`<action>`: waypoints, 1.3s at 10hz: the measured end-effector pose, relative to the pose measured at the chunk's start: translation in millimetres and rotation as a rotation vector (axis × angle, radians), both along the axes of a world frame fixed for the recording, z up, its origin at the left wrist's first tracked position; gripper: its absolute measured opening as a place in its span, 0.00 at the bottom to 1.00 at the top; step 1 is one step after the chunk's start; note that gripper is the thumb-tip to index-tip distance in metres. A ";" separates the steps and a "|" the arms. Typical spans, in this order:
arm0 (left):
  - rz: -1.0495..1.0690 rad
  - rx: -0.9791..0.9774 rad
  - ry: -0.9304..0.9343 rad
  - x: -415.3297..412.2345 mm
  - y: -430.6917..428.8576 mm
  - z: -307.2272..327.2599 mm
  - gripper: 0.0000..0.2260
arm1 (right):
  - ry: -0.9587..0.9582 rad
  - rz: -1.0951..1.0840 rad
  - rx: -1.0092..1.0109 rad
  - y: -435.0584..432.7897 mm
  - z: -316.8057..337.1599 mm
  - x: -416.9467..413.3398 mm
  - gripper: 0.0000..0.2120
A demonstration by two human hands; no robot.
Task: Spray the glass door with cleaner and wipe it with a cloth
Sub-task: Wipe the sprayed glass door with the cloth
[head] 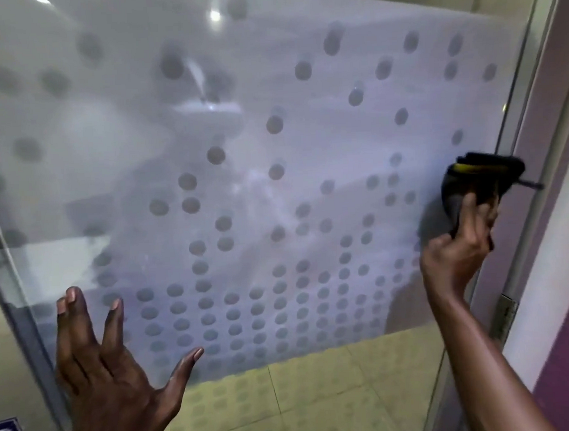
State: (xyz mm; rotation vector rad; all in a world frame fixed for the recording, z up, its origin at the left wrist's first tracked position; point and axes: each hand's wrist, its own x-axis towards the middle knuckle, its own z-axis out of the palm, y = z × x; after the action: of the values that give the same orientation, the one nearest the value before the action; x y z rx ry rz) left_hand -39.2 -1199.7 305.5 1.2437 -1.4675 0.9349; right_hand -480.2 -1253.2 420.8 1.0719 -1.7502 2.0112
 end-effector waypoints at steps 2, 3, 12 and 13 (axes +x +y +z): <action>-0.067 0.017 -0.056 13.0 6.3 3.8 0.50 | -0.368 0.103 -0.136 10.9 -42.7 86.7 0.37; -0.089 0.018 -0.106 23.6 7.8 4.4 0.48 | -0.272 0.185 -0.167 17.9 -52.4 152.1 0.37; -0.049 0.011 -0.072 28.1 -15.8 -18.6 0.60 | -0.404 0.042 -0.160 6.9 30.8 64.5 0.37; -0.055 0.008 -0.065 27.0 -17.8 -19.5 0.60 | -0.267 0.108 -0.230 13.0 38.8 126.9 0.39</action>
State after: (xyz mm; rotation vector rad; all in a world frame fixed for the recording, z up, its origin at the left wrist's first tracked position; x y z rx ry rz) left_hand -12.2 -1217.6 286.0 1.1827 -1.5498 0.9411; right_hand -353.3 -1240.1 459.6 0.8758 -1.5527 2.4490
